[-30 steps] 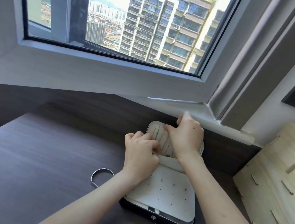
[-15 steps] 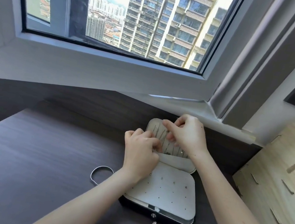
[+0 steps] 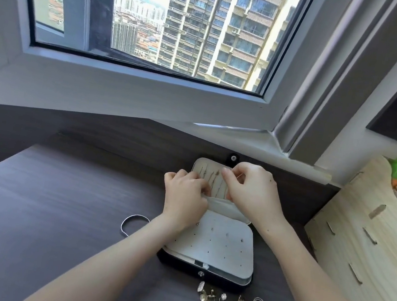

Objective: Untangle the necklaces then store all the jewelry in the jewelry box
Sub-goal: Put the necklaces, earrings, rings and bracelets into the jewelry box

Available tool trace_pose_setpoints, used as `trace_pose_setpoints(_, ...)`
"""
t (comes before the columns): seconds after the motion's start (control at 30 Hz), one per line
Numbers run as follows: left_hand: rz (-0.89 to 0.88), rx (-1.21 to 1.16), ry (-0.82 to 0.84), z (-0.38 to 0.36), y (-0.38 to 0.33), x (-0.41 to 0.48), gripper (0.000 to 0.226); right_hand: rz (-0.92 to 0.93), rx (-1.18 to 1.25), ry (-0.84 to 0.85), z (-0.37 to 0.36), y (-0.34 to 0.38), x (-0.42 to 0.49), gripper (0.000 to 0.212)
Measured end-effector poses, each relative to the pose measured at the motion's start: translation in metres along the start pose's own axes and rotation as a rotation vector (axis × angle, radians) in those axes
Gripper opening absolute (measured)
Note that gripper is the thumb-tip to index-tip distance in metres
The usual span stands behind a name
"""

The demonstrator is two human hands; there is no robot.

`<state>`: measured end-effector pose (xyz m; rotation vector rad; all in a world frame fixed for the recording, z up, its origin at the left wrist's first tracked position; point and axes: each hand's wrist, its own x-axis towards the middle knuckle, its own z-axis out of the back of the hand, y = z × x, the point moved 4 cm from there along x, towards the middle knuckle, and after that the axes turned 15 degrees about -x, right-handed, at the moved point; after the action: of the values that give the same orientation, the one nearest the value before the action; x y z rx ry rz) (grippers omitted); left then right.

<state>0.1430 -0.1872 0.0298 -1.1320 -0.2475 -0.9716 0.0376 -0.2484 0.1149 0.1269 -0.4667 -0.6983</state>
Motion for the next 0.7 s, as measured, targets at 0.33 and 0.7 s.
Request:
trace_pose_setpoints(0.33, 0.326, -0.267, 0.305, 0.084, -0.029, 0.010, 0.039, 0.138, 0.080, 0.217, 0.021, 0.042, -0.089, 0.025)
trace_pose_setpoints(0.7, 0.560, -0.049, 0.433, 0.266, -0.015, -0.111, 0.024, 0.477, 0.043, 0.699, -0.035, 0.120, -0.217, 0.018)
